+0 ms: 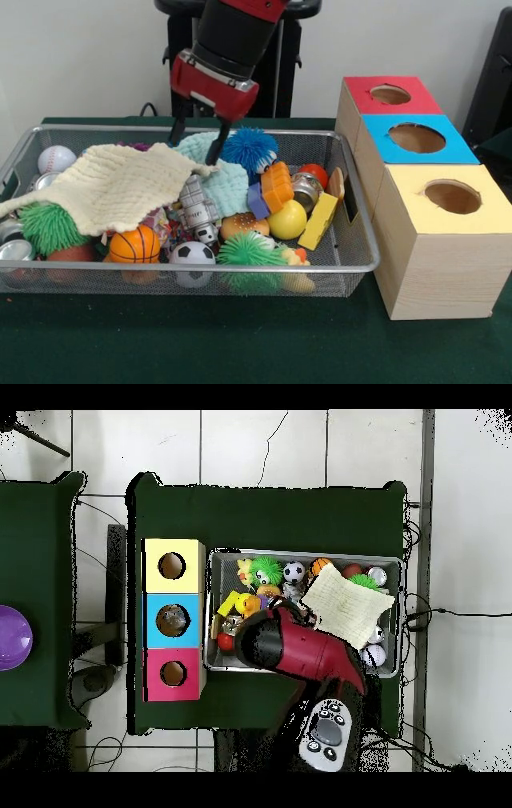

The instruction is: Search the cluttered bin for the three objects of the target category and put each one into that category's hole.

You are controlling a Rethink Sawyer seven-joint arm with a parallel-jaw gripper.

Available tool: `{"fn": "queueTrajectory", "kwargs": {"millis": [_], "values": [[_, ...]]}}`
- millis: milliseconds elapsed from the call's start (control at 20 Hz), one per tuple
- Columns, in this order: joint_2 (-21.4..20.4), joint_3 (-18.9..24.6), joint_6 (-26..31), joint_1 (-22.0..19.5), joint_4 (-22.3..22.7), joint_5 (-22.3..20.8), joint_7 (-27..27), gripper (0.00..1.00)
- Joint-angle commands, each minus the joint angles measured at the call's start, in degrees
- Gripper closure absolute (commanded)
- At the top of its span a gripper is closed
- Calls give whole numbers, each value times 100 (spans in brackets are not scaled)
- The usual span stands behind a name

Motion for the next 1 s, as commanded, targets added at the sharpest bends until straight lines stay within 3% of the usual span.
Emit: {"fn": "queueTrajectory", "kwargs": {"millis": [50, 350, 600, 1000], "values": [[363, 655, -327, -397, -196, -423, 254, 0], [572, 898, -581, -617, -239, -517, 313, 0], [724, 1525, -1095, -1049, -102, -645, 429, 0], [1022, 1456, -1410, -1041, -255, -711, 545, 0]]}}
